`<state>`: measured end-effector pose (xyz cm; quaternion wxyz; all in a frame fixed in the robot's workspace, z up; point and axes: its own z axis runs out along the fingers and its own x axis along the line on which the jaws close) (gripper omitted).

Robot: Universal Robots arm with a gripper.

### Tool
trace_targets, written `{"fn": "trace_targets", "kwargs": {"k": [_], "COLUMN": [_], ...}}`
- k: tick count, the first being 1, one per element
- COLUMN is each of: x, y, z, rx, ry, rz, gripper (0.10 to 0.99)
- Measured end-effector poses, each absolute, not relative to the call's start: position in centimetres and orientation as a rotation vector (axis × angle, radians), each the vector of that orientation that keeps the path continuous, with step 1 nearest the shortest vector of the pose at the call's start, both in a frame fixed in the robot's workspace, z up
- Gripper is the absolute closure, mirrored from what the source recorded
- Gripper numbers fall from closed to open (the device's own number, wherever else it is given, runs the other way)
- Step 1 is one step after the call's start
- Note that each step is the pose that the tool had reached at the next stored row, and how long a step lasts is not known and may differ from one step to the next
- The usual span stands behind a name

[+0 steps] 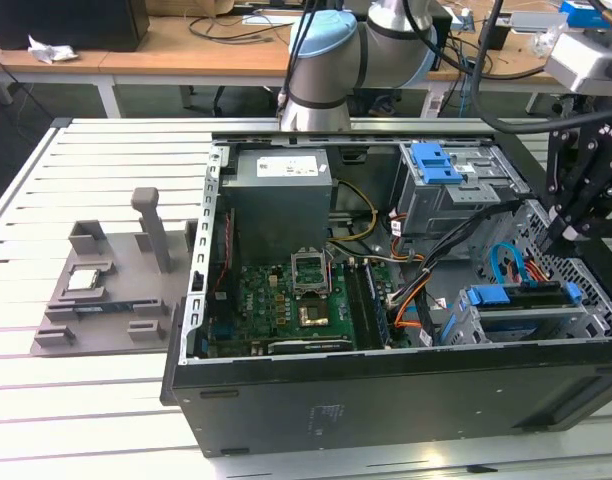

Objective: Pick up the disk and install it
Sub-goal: 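Insert the second disk wire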

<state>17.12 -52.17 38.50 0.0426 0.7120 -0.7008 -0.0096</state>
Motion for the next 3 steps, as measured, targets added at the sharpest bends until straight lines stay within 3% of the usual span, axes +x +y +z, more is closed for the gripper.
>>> {"fn": "trace_targets", "kwargs": {"k": [3], "x": [17.12], "y": [-52.17], "z": [38.52], "rx": [2.178], "ry": [-2.144], "rz": [-0.029], "gripper": [0.98]}}
